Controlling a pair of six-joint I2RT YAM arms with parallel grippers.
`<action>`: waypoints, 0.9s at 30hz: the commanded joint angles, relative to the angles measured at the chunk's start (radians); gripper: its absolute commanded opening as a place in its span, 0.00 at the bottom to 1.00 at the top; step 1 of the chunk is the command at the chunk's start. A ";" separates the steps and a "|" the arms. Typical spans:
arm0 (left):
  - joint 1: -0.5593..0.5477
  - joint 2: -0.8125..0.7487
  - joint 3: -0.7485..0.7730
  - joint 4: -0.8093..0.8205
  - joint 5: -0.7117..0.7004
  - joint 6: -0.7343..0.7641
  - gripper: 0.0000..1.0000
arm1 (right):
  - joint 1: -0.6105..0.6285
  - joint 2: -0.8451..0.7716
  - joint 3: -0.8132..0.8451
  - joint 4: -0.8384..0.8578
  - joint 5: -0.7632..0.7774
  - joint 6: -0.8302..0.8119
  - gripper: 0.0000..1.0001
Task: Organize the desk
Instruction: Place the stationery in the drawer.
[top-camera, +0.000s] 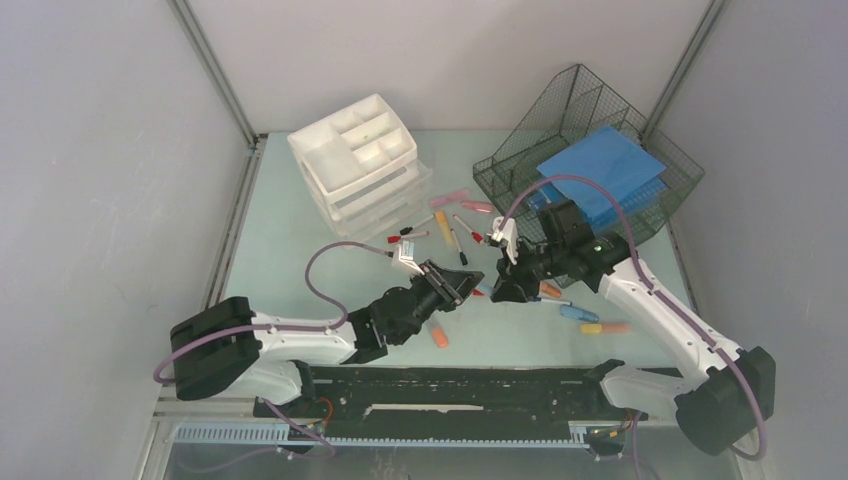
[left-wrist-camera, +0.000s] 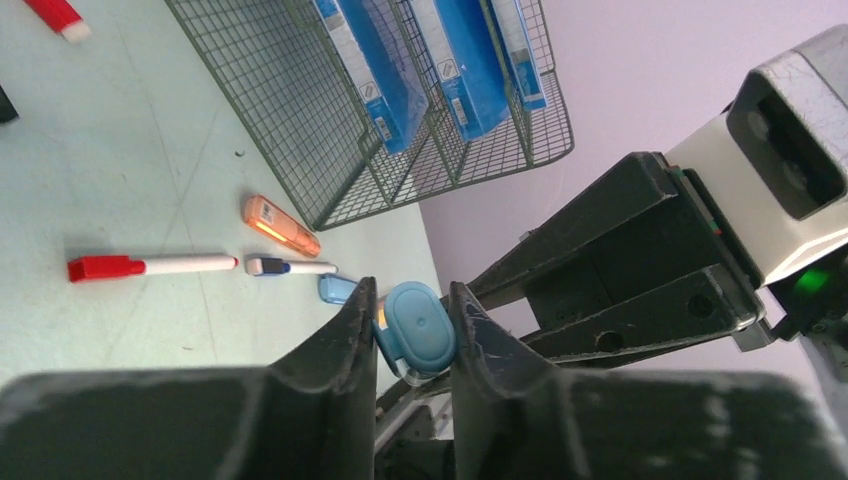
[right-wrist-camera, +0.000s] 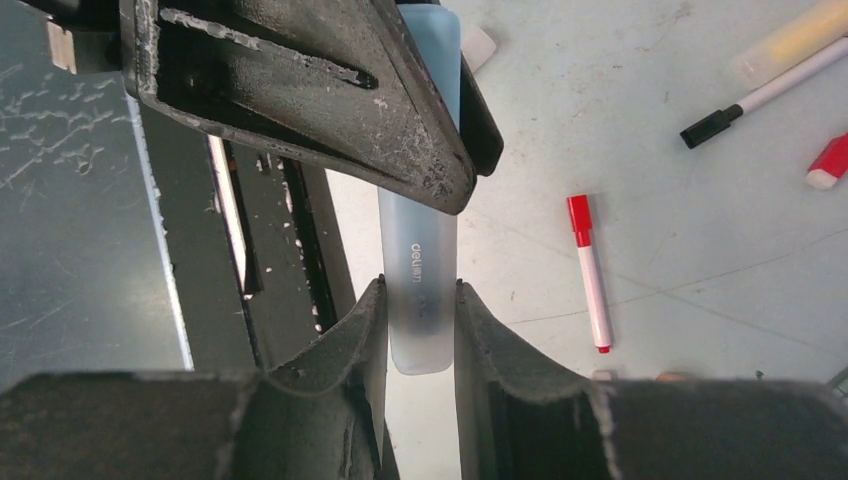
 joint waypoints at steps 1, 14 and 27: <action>-0.007 -0.001 0.036 0.039 -0.042 -0.006 0.13 | 0.022 -0.020 -0.003 0.039 0.039 0.016 0.00; 0.019 -0.158 -0.093 0.032 -0.076 0.119 0.00 | 0.044 -0.079 -0.008 -0.048 0.077 -0.105 0.82; 0.191 -0.588 0.183 -1.034 -0.158 0.980 0.00 | -0.031 -0.212 -0.052 -0.064 0.193 -0.187 0.85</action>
